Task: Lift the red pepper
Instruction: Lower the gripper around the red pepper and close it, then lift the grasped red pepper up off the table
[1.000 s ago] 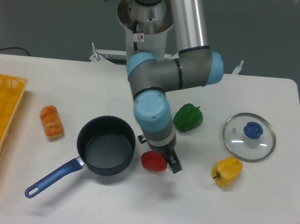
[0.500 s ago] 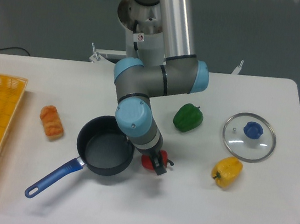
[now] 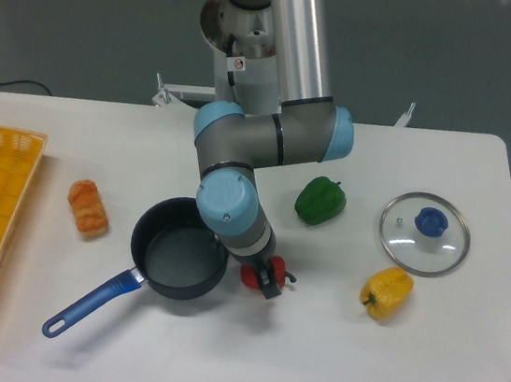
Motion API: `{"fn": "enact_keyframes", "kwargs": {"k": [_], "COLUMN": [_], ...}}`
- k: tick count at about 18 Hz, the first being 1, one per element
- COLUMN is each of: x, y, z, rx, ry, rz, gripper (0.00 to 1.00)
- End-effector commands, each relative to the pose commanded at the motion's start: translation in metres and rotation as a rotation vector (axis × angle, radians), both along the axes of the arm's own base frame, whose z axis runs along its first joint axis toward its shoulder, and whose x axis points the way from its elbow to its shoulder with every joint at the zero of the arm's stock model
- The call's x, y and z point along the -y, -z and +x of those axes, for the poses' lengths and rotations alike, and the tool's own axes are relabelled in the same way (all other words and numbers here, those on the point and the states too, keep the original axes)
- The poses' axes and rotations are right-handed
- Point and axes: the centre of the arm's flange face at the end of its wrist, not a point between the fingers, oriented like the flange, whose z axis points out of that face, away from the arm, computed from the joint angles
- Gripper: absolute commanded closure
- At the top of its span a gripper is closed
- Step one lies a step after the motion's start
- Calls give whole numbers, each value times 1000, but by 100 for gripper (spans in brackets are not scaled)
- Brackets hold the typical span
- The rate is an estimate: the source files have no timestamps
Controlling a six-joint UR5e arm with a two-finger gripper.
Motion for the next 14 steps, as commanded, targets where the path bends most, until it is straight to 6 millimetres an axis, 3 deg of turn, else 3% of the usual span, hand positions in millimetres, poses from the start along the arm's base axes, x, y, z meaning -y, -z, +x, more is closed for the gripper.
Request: {"fn": "enact_keyframes", "kwargs": {"k": [7, 13, 14], "x": [-1, -3, -3], "y": [5, 8, 7], "z": [-4, -5, -6], "rx": [0, -4, -5], "ry": [-18, -48, -49], "rz": [-1, 1, 2], "gripper": [3, 12, 17]}}
